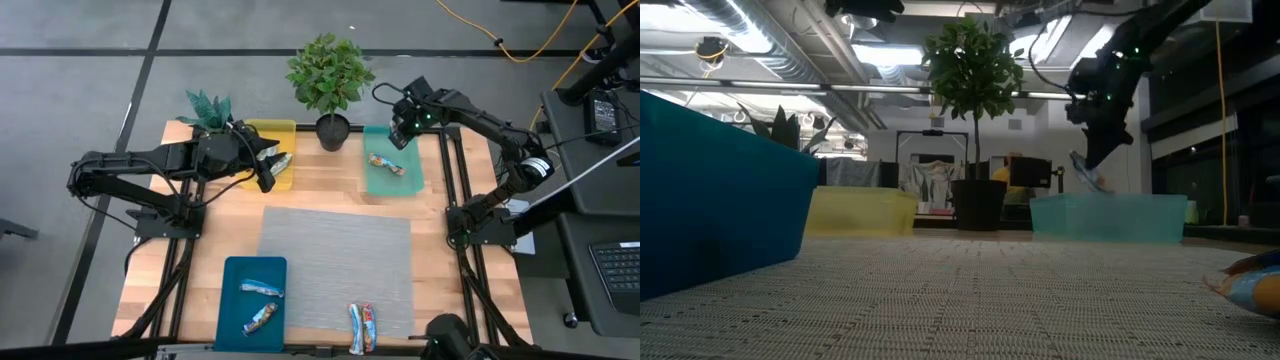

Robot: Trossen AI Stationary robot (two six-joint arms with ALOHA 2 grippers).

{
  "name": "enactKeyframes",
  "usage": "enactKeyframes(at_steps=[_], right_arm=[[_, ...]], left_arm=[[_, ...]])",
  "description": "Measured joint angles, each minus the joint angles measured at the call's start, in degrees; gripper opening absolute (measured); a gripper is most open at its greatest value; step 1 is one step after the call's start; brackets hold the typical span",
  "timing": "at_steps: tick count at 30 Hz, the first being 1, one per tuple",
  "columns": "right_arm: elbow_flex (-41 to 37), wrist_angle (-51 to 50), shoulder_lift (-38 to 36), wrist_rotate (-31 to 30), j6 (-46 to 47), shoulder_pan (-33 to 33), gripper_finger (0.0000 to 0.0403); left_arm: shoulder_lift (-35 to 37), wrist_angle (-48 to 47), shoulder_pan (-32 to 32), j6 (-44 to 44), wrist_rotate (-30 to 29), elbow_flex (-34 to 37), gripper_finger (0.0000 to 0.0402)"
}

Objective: Pick and place Granola Bars by type
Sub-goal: Put the yellow granola bar into the blue transparent bin

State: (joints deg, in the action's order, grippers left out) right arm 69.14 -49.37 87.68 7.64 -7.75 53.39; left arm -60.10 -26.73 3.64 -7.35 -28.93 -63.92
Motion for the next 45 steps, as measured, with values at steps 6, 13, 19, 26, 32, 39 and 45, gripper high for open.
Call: enactKeyframes(at_steps=[6,13,19,26,32,39,45], right_arm=[[-6.82,5.54,0.03,0.04,1.31,0.0,0.001],[-12.74,10.55,0.02,0.06,2.24,0.0,0.0011],[-14.73,12.01,0.02,0.08,2.96,0.0,0.0011],[-14.86,12.09,0.02,0.57,2.93,0.0,0.0011],[-14.86,12.15,0.02,2.62,3.02,0.01,0.003],[-14.86,12.14,0.02,2.6,2.99,0.02,0.0055],[-14.76,12.1,-0.98,3.88,2.48,0.02,0.0063]], left_arm=[[0.0,0.01,0.0,-0.45,-0.08,0.0,0.0157],[0.0,0.37,0.0,-0.92,-0.11,0.0,0.0157],[-0.01,2.43,0.0,-0.92,-0.15,0.0,0.0157],[-0.02,3.01,0.0,-0.92,-0.17,0.0,0.0157],[-0.02,3.01,0.0,-0.92,-0.15,0.0,0.0157],[-0.02,3.01,0.02,-0.92,-0.15,0.0,0.0157],[-0.02,3.0,0.0,-0.92,-0.13,0.0,0.0157]])
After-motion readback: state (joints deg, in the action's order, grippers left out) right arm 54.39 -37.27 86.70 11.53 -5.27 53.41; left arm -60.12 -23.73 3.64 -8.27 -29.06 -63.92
